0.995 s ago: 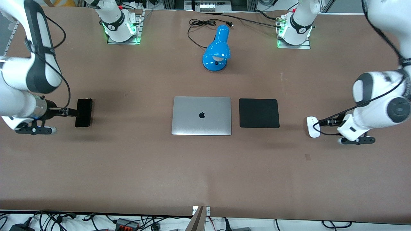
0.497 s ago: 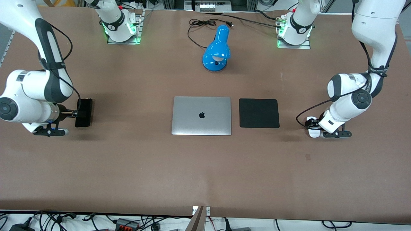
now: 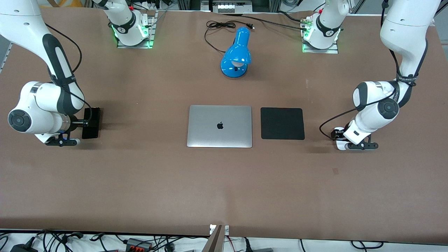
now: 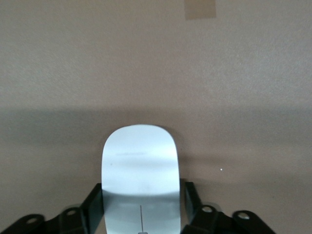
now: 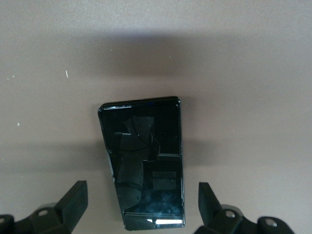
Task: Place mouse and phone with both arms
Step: 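Lower the right gripper onto the black phone while the left gripper grasps the mouse, then carry the white mouse with the left gripper onto the black mouse pad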
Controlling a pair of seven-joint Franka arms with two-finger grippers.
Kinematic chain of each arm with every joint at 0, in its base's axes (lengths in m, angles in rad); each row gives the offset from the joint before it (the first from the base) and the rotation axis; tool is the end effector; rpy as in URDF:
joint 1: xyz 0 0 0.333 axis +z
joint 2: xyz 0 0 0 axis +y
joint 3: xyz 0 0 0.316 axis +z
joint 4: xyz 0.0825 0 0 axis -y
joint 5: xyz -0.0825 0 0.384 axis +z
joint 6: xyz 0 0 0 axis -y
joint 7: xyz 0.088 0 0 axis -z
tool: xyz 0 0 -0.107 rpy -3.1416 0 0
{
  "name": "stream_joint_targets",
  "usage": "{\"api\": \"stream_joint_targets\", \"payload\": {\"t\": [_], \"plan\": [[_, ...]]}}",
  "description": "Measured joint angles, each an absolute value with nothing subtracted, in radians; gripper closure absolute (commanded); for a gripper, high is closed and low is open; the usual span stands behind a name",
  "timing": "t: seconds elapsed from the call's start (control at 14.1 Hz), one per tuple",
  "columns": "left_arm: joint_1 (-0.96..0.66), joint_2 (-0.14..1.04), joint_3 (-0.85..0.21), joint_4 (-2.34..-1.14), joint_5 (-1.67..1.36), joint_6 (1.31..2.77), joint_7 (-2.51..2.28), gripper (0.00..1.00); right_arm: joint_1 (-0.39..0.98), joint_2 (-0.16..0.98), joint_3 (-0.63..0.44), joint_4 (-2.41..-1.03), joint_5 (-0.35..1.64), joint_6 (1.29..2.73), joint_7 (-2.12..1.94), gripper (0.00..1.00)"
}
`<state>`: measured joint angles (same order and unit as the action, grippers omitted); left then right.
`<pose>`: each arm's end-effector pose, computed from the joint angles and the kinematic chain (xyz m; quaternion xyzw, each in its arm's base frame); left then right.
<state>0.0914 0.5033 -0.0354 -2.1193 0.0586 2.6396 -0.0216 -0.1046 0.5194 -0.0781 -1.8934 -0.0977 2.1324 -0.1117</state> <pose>0.5758 0.0306 0.1722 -0.9998 -0.0155 -0.0087 0.0060 0.5905 -0.1121 0.2089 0.9886 -0.0012 -0.1461 0.0361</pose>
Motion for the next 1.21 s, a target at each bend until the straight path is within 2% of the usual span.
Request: {"api": "stream_joint_targets", "payload": {"t": [0.07,0.36,0.57,0.71,0.85,1.07,1.21], "plan": [[0.091,0.503,-0.036,-2.119,0.059,2.64,-0.021,0.62,-0.104,0.521,-0.078,-1.896,-0.098,2.132,-0.112,0.0],[0.087,0.487,-0.047,-2.097,0.059,2.613,-0.02,0.62,-0.105,0.542,-0.078,-1.902,-0.098,2.159,-0.137,0.0],[0.065,0.435,-0.075,-1.994,0.059,2.388,-0.026,0.62,-0.11,0.565,-0.078,-1.905,-0.098,2.176,-0.151,0.0],[0.062,0.406,-0.136,-1.885,0.059,2.177,-0.08,0.62,-0.12,0.576,-0.079,-1.908,-0.098,2.182,-0.171,0.0],[0.058,0.395,-0.217,-1.812,0.059,2.061,-0.182,0.62,-0.129,0.581,-0.079,-1.908,-0.098,2.183,-0.177,0.0],[0.029,0.414,-0.332,-1.803,0.059,2.049,-0.277,0.63,-0.129,0.587,-0.079,-1.909,-0.098,2.183,-0.178,0.0],[-0.028,0.448,-0.351,-1.822,0.06,2.104,-0.362,0.63,-0.129,0.59,-0.078,-1.91,-0.098,2.183,-0.178,0.0]]}}
